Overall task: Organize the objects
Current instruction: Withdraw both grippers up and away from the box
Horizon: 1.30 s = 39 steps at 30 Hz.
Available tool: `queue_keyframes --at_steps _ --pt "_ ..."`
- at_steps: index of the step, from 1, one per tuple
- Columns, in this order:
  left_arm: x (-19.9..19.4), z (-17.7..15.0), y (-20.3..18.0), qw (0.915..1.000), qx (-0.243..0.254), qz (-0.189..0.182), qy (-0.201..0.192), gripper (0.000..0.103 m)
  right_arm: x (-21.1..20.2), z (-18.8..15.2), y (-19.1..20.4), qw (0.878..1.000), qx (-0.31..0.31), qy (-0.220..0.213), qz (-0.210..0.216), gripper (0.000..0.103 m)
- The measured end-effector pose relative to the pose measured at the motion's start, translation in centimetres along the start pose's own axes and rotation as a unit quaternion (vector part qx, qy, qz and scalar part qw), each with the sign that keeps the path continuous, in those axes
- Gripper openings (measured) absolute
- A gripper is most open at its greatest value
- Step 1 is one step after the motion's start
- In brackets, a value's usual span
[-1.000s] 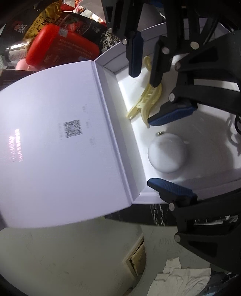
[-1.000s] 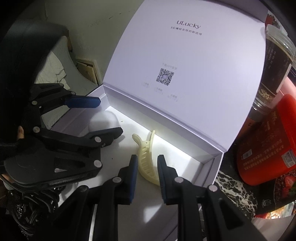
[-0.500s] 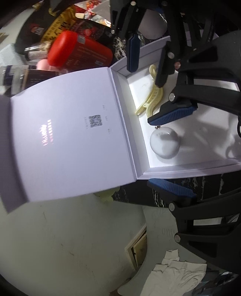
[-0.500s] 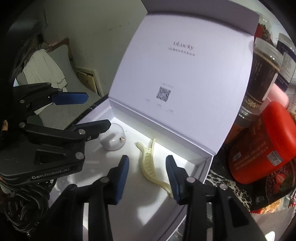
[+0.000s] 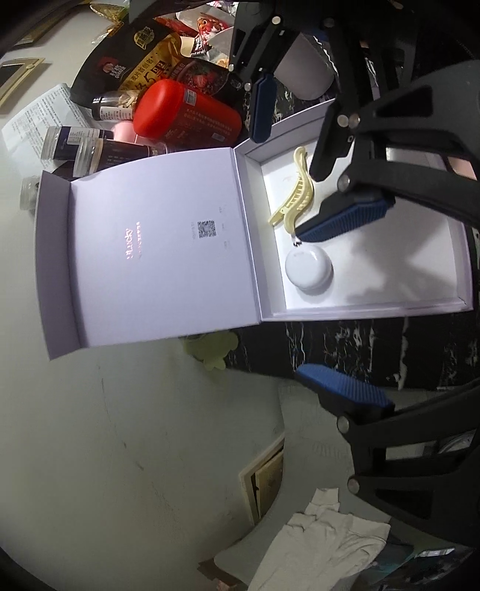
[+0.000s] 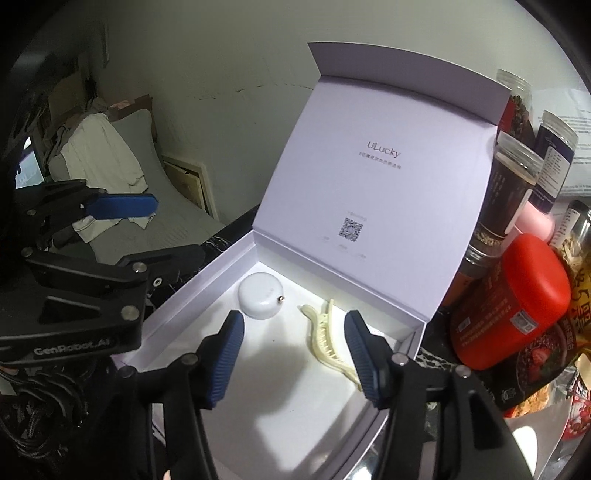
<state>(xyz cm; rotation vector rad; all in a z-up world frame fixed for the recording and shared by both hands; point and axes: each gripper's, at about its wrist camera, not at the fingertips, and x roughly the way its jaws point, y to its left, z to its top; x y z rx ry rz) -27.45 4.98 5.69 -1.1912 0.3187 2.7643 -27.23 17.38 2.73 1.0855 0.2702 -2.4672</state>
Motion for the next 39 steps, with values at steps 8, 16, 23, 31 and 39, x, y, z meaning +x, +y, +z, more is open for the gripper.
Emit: queue_keyframes --at_steps 8,16,23,31,39 --pt "-2.4 -0.7 0.6 0.9998 -0.013 0.016 -0.006 0.079 -1.5 -0.3 1.5 1.000 -0.001 -0.004 -0.008 0.065" --pt "-5.9 -1.6 1.1 0.9992 -0.022 0.015 -0.029 0.080 -4.1 -1.0 2.6 1.000 0.000 -0.016 -0.021 0.071" --pt "-9.1 -3.0 1.2 0.9983 -0.025 0.021 -0.047 0.080 -6.7 -1.7 4.3 0.999 -0.008 -0.027 -0.026 0.071" --pt "-12.0 -4.8 1.0 0.9971 -0.036 0.011 -0.066 0.080 -9.7 -3.0 6.2 0.998 -0.020 -0.043 -0.034 0.071" --pt "-14.0 -6.8 0.7 0.9964 -0.035 0.018 -0.075 0.080 -11.5 -4.5 7.6 0.998 -0.022 -0.047 -0.040 0.072"
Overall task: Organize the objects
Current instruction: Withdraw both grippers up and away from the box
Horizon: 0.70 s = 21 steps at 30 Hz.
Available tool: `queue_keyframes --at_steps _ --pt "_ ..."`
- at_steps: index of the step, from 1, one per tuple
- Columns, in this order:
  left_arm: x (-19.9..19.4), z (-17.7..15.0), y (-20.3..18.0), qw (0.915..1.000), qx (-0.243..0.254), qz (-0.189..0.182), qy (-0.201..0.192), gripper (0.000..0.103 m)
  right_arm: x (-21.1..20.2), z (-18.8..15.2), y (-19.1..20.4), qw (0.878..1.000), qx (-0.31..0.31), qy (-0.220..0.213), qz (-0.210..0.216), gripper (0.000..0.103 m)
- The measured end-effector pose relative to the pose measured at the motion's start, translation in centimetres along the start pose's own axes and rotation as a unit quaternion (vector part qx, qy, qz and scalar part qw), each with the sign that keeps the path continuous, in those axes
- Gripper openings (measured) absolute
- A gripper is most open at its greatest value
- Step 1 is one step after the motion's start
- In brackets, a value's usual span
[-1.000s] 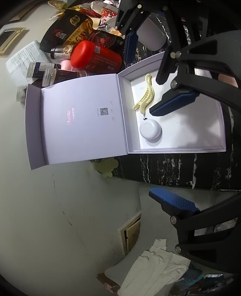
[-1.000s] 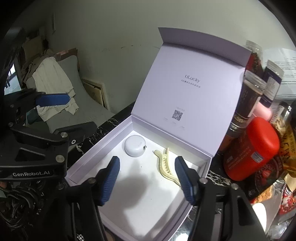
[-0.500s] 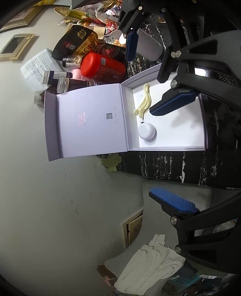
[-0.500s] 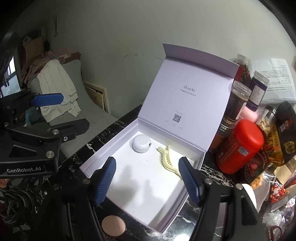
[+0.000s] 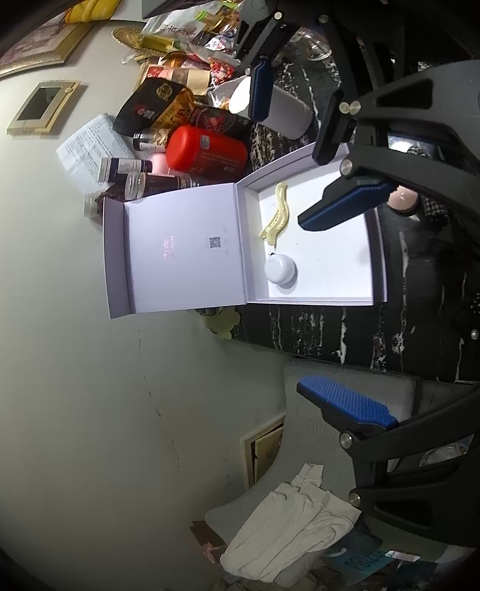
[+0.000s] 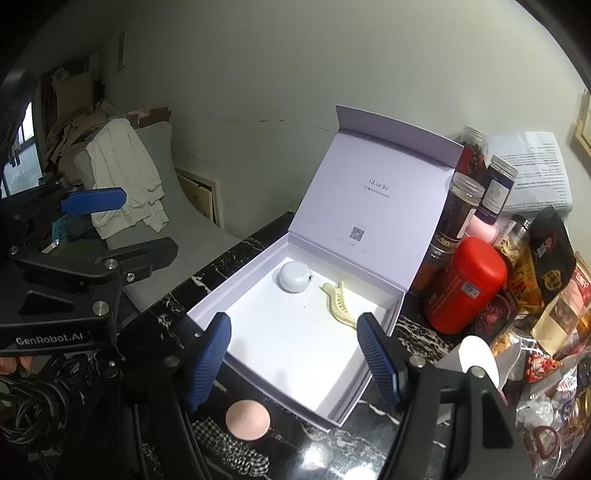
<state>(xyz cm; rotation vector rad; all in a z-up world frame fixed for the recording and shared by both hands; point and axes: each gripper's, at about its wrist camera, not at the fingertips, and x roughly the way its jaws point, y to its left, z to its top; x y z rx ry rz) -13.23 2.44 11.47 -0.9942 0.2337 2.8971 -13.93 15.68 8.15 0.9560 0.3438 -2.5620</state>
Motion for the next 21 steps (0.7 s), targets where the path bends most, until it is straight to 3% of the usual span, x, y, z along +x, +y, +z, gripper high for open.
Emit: queue_keyframes --at_steps 21 --pt "-0.1 -5.9 -1.2 0.9989 0.002 -0.014 0.044 0.081 0.2 -5.0 2.2 0.999 0.006 0.039 0.007 0.072"
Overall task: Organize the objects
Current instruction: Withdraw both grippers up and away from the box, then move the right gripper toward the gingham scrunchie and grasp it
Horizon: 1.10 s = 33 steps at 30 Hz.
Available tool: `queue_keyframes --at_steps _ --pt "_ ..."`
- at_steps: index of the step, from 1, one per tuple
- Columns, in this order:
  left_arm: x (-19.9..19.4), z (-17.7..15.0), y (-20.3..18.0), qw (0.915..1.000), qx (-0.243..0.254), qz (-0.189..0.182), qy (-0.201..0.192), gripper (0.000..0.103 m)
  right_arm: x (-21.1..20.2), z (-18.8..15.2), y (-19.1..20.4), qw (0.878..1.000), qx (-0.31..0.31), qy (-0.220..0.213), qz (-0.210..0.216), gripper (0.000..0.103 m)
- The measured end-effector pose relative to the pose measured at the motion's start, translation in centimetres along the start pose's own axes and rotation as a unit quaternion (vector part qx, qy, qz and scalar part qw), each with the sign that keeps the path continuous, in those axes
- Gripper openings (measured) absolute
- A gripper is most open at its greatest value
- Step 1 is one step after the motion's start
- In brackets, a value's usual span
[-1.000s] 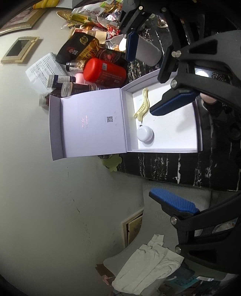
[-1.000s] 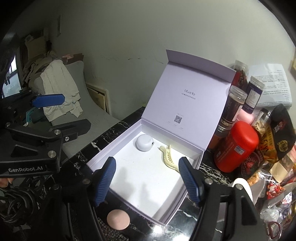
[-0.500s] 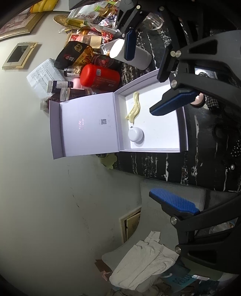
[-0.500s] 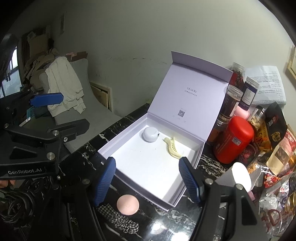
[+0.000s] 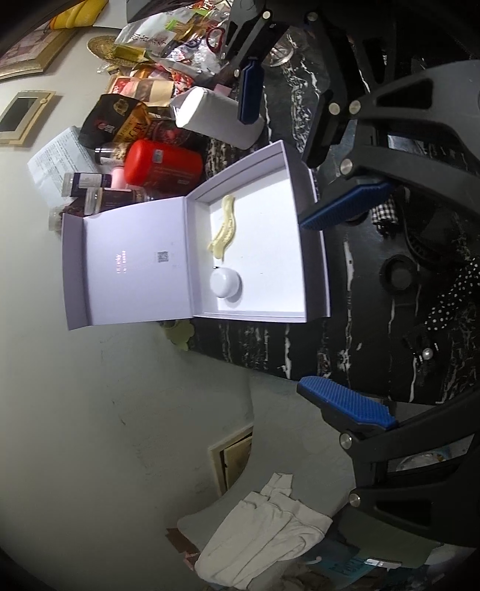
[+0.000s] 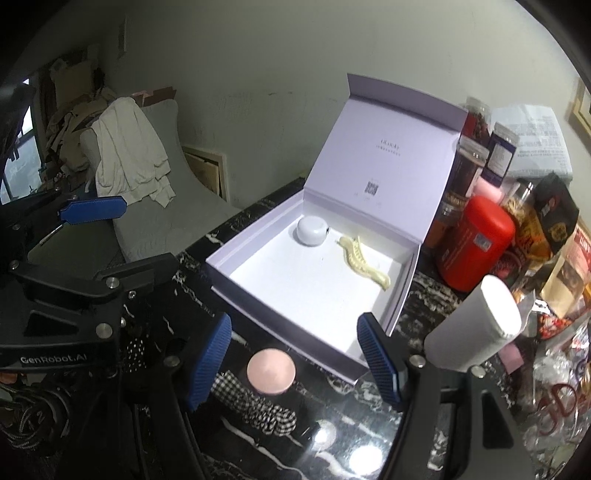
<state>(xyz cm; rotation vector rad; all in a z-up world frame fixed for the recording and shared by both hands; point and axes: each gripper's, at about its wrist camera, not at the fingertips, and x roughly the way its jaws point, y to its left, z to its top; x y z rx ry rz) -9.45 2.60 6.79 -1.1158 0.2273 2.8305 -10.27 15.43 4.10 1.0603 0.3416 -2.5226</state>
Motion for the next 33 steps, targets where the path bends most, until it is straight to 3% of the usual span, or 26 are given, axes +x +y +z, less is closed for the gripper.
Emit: queue_keyframes --at_steps 21,28,33 --pt "0.4 -5.9 -0.5 0.9992 -0.006 -0.004 0.039 0.082 1.5 -5.1 2.1 0.999 0.001 0.036 0.023 0.072" --pt "0.8 -8.2 -0.8 0.9986 -0.002 0.020 0.050 0.082 2.6 -7.2 2.8 0.998 0.000 0.057 0.027 0.072" --pt "1.0 -9.5 -0.5 0.9977 -0.015 0.012 0.065 0.081 3.0 -8.5 3.1 0.997 0.000 0.064 0.034 0.072"
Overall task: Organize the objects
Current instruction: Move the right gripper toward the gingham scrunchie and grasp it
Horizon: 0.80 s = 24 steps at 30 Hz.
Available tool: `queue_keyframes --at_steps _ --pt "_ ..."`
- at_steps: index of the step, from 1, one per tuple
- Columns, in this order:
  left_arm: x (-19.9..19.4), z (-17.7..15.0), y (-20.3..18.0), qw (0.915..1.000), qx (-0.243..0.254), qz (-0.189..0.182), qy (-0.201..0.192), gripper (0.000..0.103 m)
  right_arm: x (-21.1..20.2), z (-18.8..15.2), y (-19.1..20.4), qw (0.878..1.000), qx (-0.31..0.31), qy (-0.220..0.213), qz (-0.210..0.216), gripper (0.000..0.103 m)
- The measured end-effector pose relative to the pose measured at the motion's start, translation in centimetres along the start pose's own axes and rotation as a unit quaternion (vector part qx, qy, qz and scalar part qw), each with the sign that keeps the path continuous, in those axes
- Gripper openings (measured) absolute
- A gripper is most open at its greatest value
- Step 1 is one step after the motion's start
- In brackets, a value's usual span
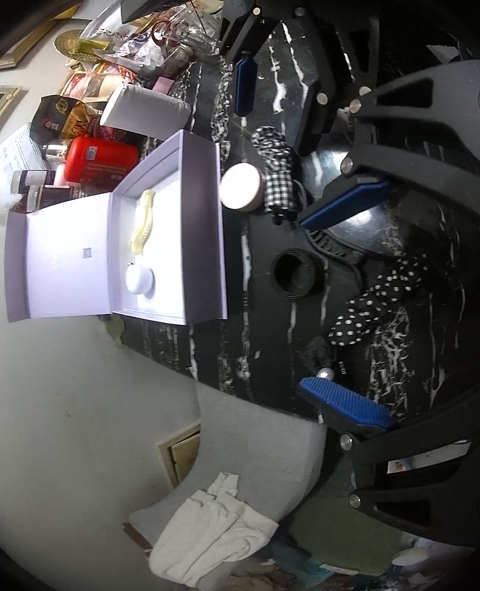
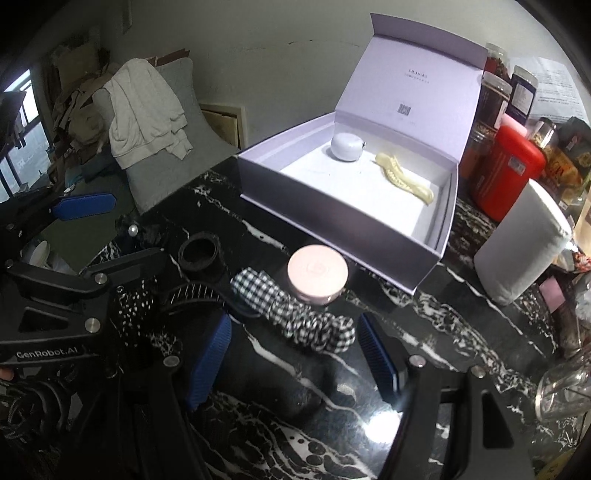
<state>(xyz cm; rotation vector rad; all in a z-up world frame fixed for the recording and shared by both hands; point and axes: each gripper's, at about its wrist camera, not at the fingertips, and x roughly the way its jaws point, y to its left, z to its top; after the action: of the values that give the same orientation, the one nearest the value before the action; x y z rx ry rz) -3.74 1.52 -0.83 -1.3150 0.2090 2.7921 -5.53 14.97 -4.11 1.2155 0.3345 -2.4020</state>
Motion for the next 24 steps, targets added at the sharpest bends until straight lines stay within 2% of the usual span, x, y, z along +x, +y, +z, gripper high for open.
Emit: queue_keyframes --at_steps 9,12,19,24 --pt "1.0 -2.5 0.5 0.9991 0.002 0.021 0.036 0.081 0.1 -1.6 -0.2 1.000 0.011 -0.016 -0.004 0.072" --pt "0.8 -3.0 0.6 0.9990 0.000 0.029 0.035 0.081 0.2 -2.2 0.1 1.000 0.013 -0.023 -0.011 0.072" --pt "1.4 -4.4 0.2 0.9982 -0.008 0.011 0.058 0.081 0.5 -3.3 0.0 0.999 0.021 -0.046 -0.008 0.072" --pt "2.3 -5.1 -0.5 0.9966 -0.011 -0.008 0.081 0.081 1.1 -3.0 0.0 0.999 -0.001 -0.048 -0.023 0.072"
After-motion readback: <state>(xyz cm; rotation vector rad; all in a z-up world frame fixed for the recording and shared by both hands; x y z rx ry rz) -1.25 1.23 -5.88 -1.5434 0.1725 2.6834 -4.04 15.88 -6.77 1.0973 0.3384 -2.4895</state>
